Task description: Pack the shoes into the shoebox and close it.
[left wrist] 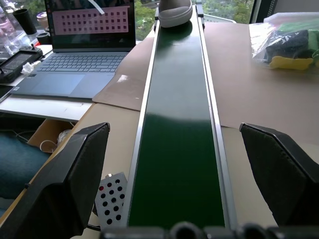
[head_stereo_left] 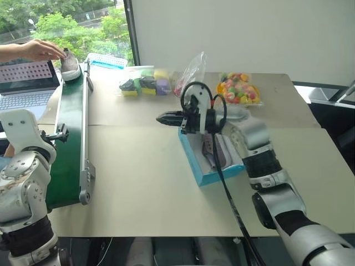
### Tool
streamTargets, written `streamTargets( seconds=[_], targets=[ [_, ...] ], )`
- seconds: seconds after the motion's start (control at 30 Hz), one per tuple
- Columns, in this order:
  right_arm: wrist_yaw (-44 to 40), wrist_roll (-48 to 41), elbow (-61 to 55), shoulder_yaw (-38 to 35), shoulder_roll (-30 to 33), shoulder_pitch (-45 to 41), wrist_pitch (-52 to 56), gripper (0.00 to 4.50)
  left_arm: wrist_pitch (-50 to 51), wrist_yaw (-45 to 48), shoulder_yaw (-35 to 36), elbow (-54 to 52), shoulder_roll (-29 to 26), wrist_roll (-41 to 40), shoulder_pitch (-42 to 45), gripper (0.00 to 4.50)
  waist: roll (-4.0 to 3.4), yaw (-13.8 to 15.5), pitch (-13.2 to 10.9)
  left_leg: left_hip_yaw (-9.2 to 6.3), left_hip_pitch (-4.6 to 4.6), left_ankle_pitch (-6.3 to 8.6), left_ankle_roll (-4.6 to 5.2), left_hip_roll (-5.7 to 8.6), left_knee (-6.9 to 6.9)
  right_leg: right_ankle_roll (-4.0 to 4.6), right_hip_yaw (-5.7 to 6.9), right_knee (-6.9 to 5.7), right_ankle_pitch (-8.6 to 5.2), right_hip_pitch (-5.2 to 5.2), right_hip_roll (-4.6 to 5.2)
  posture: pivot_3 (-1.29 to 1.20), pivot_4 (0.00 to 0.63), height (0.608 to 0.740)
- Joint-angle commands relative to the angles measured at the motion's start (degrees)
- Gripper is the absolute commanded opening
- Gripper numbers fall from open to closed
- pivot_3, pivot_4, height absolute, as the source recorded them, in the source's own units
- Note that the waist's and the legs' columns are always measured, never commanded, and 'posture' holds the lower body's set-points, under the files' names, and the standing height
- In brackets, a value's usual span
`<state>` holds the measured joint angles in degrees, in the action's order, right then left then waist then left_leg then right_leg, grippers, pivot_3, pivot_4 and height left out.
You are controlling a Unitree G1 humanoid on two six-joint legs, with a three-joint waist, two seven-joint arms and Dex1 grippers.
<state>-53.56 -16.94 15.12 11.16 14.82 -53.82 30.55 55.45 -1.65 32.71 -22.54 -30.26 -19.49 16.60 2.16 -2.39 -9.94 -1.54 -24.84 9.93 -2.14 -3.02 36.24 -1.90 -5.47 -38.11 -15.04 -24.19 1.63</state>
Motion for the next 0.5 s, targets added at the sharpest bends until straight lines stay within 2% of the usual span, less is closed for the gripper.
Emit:
streamTargets(
  seconds=[0.03,0.5],
  targets=[
    [0.75,1.04,-0.28,-0.59,-0.02,-0.45,-2.69,0.55,-2.26,0.26,-0.06,0.46,-0.12,1.39,-0.03,4.5,0.0,-0.06,0.0,0.0,0.0,0.0,0.0,0.0,-0.01,0.0,0.0,0.0,0.0,-0.01,0.0,0.0,0.15,0.74],
    [3.57,2.14,-3.53,-0.97,0.01,2.27,-1.69,0.55,-9.77,2.55,-1.11,11.75,-2.04,4.74,1.21,4.5,0.0,-0.16,0.0,0.0,0.0,0.0,0.0,0.0,-0.02,0.01,-0.01,-0.01,0.0,-0.02,0.0,0.0,0.15,0.74]
  ],
)
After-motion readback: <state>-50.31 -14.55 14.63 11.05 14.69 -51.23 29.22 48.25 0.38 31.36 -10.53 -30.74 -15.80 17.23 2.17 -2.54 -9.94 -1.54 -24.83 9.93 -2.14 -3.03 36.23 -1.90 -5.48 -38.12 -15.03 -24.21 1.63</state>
